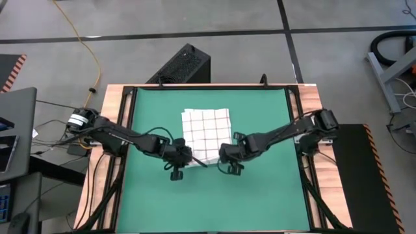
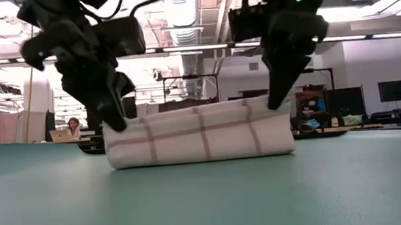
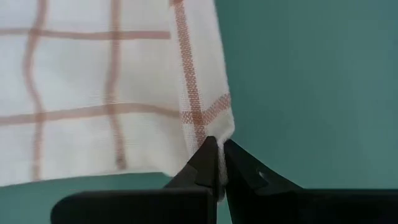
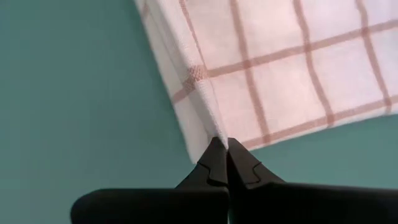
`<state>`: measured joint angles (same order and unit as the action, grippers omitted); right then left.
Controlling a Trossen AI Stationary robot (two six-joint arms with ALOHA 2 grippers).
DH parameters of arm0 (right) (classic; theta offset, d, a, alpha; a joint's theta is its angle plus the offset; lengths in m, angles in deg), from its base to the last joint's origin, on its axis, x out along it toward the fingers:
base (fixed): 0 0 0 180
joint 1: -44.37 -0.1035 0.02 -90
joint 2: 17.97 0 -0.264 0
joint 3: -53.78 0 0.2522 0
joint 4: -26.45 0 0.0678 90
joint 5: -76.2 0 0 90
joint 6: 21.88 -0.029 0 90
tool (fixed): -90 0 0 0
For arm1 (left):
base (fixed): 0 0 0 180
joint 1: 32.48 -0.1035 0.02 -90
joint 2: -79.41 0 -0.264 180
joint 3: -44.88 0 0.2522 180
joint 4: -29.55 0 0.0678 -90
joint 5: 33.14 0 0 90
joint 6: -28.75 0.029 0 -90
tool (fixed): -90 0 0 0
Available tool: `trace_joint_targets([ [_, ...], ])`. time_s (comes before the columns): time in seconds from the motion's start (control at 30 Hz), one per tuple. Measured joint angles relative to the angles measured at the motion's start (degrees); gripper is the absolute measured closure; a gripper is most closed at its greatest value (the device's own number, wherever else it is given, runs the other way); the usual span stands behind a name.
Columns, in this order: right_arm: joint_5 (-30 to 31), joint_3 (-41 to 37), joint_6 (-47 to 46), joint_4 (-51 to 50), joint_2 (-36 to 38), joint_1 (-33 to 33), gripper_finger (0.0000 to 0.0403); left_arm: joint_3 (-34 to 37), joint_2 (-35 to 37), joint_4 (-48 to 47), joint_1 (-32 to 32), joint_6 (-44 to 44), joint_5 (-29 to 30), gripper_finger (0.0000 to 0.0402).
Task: Roll towel into tight, uniform cylinder
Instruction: Roll the white towel
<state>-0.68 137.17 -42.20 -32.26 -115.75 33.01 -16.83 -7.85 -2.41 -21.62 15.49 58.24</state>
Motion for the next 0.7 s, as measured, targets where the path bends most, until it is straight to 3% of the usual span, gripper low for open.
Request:
trace_joint_targets([
  [0.33, -1.51, -5.14, 0.81, 3.97, -0.02, 2.33, 0.0401, 0.50, 0.00, 3.86, -4.52, 0.55, -0.14, 0.0401],
  [0.7, -1.66, -9.89, -0.65, 10.91, 0.00, 2.57, 0.0401, 0.50, -0.05, 4.01, -5.48, 2.46, -0.64, 0.0401],
])
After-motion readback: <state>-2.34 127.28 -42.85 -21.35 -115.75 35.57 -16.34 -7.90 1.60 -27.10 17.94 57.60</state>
